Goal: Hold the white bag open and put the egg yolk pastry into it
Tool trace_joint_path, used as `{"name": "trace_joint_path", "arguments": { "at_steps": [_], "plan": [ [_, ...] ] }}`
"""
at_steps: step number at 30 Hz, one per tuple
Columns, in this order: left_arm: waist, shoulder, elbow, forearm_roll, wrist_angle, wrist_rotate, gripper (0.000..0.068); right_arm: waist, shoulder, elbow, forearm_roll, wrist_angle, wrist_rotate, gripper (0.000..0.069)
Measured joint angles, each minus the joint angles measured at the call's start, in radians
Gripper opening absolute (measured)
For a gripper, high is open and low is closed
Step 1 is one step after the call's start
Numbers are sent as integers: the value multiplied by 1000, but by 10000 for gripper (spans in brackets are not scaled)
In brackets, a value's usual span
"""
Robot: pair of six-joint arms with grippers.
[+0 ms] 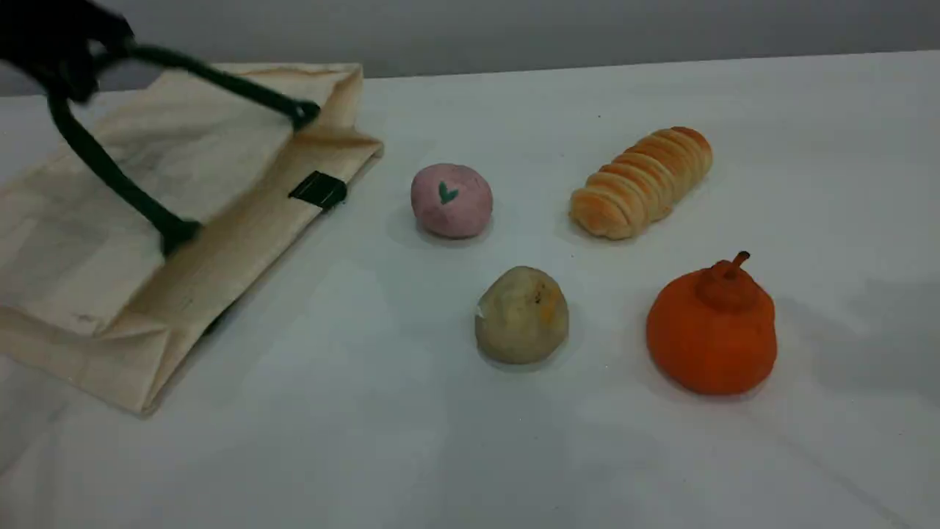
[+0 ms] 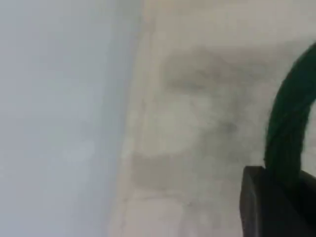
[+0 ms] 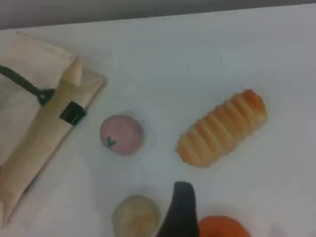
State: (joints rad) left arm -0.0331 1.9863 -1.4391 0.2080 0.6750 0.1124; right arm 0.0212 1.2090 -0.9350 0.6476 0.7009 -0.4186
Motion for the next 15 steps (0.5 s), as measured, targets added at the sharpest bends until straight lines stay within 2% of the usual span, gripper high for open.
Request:
{"name": "trace_joint_path", "arguments": {
  "at_steps": [5,12,15],
  "plan": [
    [0,-51,-73,-49,177,98,95,0,0,0,0,14,-9,589],
    [0,-144,-198,-223,347,279,95,0,0,0,-26,93,-32,589],
    [0,-174,-273,-263,446,304,95,0,0,0,-26,118,-36,589]
  ]
}}
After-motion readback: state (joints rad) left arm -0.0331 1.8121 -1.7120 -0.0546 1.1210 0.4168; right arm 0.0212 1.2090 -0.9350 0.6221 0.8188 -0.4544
